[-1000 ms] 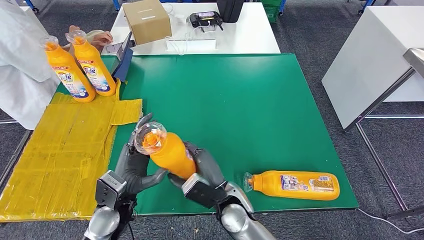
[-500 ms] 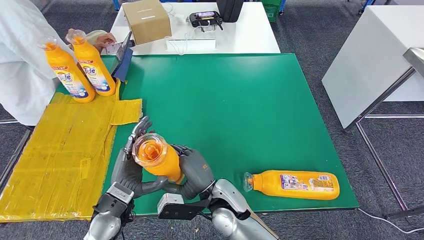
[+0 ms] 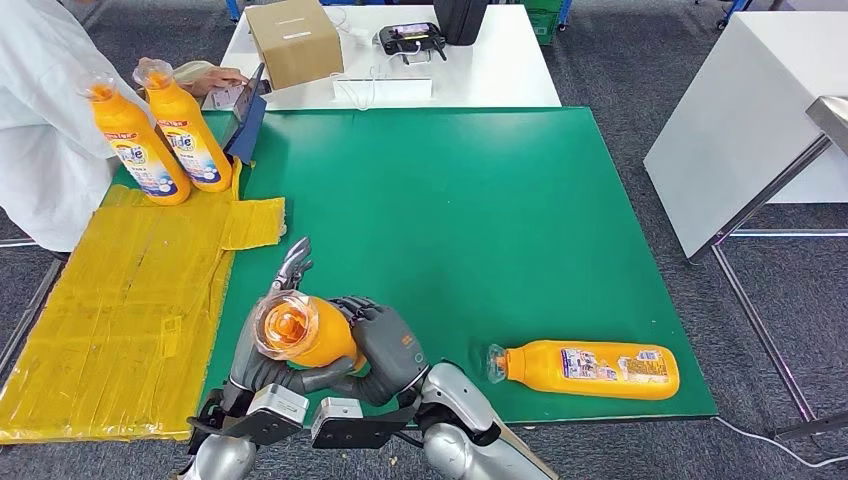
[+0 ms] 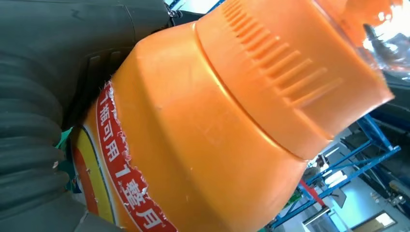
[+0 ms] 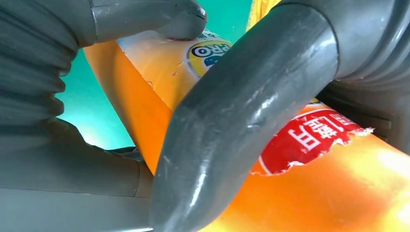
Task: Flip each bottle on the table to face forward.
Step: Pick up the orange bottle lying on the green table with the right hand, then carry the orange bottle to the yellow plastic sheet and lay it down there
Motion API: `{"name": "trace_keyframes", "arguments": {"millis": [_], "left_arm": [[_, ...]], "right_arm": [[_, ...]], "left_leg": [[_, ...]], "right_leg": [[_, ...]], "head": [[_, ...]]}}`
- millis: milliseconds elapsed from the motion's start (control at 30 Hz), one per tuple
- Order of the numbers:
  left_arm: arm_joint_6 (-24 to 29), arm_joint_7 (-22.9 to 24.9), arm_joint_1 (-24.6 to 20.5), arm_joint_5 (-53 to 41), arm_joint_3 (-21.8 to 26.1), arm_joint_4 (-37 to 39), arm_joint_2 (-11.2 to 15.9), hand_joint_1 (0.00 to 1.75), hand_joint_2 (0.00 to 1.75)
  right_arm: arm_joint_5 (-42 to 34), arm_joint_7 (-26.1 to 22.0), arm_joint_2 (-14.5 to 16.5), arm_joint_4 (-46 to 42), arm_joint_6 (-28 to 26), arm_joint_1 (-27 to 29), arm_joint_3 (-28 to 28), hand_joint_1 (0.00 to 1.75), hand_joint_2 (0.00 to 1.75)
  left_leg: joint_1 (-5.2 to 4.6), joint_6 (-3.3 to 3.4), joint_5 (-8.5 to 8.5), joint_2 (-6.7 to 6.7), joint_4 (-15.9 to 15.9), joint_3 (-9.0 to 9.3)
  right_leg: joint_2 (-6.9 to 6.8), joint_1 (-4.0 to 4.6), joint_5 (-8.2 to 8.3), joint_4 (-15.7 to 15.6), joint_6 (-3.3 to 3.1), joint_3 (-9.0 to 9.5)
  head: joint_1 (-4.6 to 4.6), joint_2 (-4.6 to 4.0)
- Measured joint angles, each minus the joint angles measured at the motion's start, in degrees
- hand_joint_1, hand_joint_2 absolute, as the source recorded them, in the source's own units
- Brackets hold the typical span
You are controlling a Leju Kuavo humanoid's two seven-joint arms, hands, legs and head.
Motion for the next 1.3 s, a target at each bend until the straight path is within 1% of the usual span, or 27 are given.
{"name": "trace_keyframes", "arguments": {"millis": [67,200,333,600,833,967,1067,1133,1233,1300], "left_arm": [[-1.94,-0.25,0.03,1.47,-0.08,0.20,0.10,0.00,1.75],[-7.30,-1.10,0.12,5.61,-0.07,0.49,0.56,1.75,1.75],[-10.28,-1.88,0.27,9.60,0.13,0.53,0.77,1.75,1.75],[-13.56,-2.39,0.44,16.03,0.97,0.54,0.78,1.75,1.75],[-14.22,-2.43,0.51,17.34,1.49,0.54,0.76,1.75,1.75],[-13.64,-2.45,0.40,17.93,1.81,0.52,0.74,1.75,1.75],[-11.40,-2.40,0.10,17.36,2.01,0.39,0.56,1.75,1.75],[-6.54,-1.53,-0.63,14.34,2.82,0.14,0.40,1.75,1.75],[2.05,1.90,-3.03,6.31,6.48,0.25,0.94,1.75,1.75],[4.72,3.38,-4.55,1.75,9.57,0.61,1.74,1.75,1.75]], "right_arm": [[0.02,0.09,-0.05,-0.10,0.08,0.35,-0.10,1.75,1.75],[0.14,0.09,-0.07,-0.15,0.40,0.91,-0.26,1.75,1.75],[0.19,0.08,-0.07,-0.15,0.56,1.23,-0.34,1.75,1.75],[0.21,0.08,-0.05,-0.15,0.23,1.48,-0.38,1.75,1.75],[0.35,0.08,-0.02,-0.15,-0.18,1.56,-0.38,1.75,1.75],[0.51,-0.16,0.02,-0.22,-1.45,1.66,-0.48,0.00,1.75],[0.86,-0.42,0.02,-1.06,-4.05,2.33,-0.88,0.00,1.75],[2.19,-0.02,-0.35,-2.90,-6.67,3.58,-1.87,0.00,1.75],[6.03,1.17,-2.30,-8.31,-10.01,6.36,-5.24,0.00,1.75],[7.62,1.59,-3.96,-12.20,-10.16,8.04,-8.40,0.00,1.75]], "left_leg": [[0.00,0.00,0.00,0.00,0.00,0.00],[0.01,0.00,0.00,0.00,0.00,0.00],[0.01,0.00,0.00,0.00,0.00,0.00],[0.00,0.00,0.00,0.00,0.00,0.00],[0.01,0.00,0.00,0.00,0.00,0.00],[0.01,0.00,0.00,0.00,0.00,0.00],[0.01,0.00,0.00,0.00,0.00,0.00],[0.00,0.00,0.00,-0.01,0.00,0.00],[0.00,0.00,0.00,-0.04,0.00,0.00],[0.00,0.00,0.00,-0.04,0.00,0.01]], "right_leg": [[0.00,0.00,0.00,0.00,0.00,0.00],[0.00,0.01,0.00,0.00,0.00,-0.01],[0.00,0.01,-0.01,0.00,-0.01,-0.01],[0.00,0.00,0.00,0.00,0.00,0.00],[0.00,0.01,0.00,0.00,0.00,-0.01],[0.00,0.01,0.00,0.00,0.00,-0.01],[0.00,0.00,0.00,0.00,0.00,-0.02],[-0.02,0.00,-0.01,0.00,0.00,-0.02],[-0.02,0.00,0.00,0.00,0.00,0.01],[-0.01,0.00,0.01,0.00,0.00,0.01]], "head": [[0.00,0.00],[0.00,0.00],[-0.01,0.00],[-0.01,0.00],[0.00,0.00],[0.00,0.01],[0.00,0.00],[0.02,0.00],[0.00,0.00],[-0.01,0.00]]}}
